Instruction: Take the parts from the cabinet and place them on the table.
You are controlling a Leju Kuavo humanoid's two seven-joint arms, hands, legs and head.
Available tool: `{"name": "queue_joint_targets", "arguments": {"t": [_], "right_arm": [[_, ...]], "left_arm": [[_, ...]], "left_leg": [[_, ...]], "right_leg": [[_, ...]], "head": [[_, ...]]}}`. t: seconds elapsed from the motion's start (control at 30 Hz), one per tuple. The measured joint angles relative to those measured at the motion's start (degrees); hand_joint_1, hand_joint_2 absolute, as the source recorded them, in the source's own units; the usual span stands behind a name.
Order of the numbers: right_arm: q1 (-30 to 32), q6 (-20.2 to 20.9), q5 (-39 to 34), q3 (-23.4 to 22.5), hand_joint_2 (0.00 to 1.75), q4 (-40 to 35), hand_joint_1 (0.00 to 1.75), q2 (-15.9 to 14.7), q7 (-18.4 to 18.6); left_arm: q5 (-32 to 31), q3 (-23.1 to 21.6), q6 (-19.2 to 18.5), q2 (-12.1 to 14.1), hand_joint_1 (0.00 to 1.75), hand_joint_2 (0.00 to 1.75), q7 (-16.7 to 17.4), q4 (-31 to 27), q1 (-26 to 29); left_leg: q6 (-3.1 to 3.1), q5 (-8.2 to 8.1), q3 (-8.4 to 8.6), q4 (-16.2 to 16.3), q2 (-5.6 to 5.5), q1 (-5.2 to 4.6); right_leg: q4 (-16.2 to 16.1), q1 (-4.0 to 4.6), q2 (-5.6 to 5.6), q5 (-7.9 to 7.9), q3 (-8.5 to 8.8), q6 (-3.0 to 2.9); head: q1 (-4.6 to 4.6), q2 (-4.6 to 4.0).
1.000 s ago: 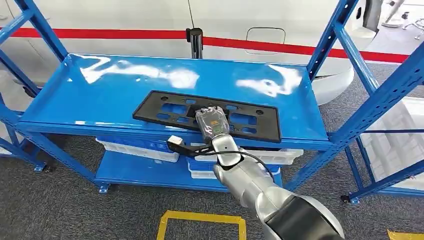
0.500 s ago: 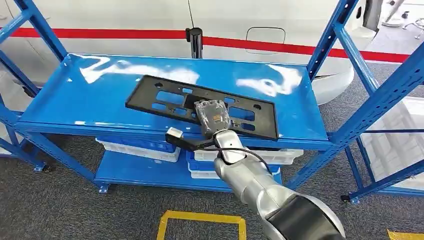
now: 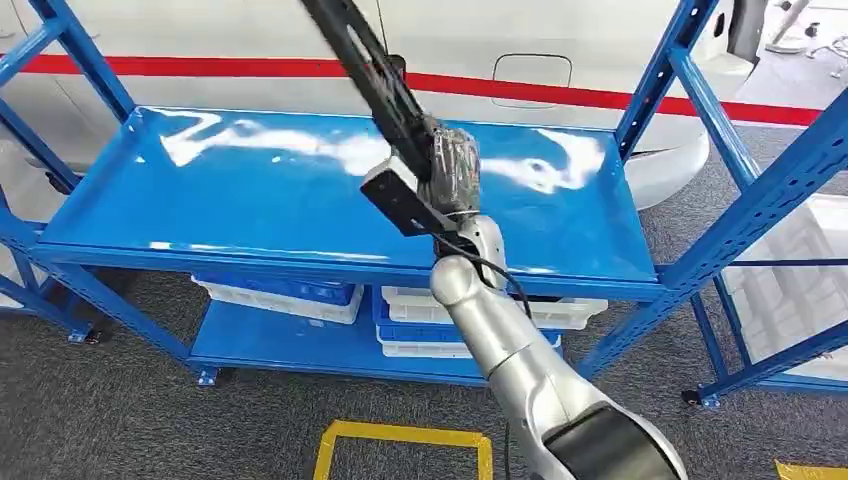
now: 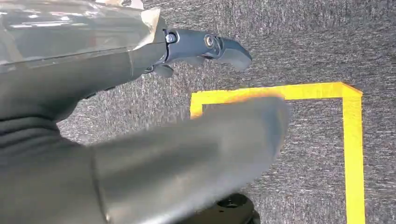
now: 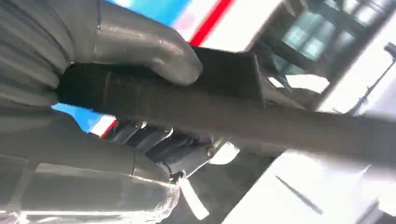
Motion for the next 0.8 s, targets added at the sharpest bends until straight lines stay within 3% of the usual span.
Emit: {"name": "queue_joint_targets", "arguments": {"t": [0.27, 0.47, 0.67, 0.8], "right_arm": [[5.3, 3.6, -11.9, 2.2, 1.75, -17.2, 1.75, -3.5, -1.9], [9.2, 9.5, -23.8, 3.7, 1.75, -26.8, 1.75, -6.8, -2.9], [13.6, 13.7, -29.4, 4.5, 1.75, -33.8, 1.75, -10.0, -3.1], [15.6, 14.4, -29.8, 5.0, 1.75, -36.4, 1.75, -11.2, -3.1]], "left_arm": [[0.6, 0.0, -0.3, 0.0, 0.00, 1.75, -1.8, 0.0, 1.1], [0.8, 0.1, -0.4, 0.0, 0.00, 1.75, -2.7, 0.0, 1.5], [1.1, 0.2, 1.8, 0.1, 0.00, 1.75, -3.0, 0.0, 1.5], [1.1, 0.2, 2.7, 0.2, 0.00, 1.75, -2.8, 0.0, 1.5]], "left_leg": [[0.00, -0.01, -0.13, 0.0, 0.04, 0.00], [0.00, -0.01, -0.13, 0.0, -0.03, 0.00], [0.00, -0.01, -0.14, 0.0, -0.02, 0.00], [0.00, -0.01, -0.15, 0.0, -0.03, 0.00]], "right_leg": [[0.0, -0.01, 0.01, 0.00, -0.12, 0.00], [0.0, -0.01, -0.04, 0.00, -0.12, 0.00], [0.0, -0.01, -0.03, 0.00, -0.12, 0.00], [0.0, -0.01, -0.04, 0.00, -0.13, 0.00]], "head": [[-0.02, 0.00], [0.00, 0.00], [0.00, 0.00], [0.00, 0.00]]}}
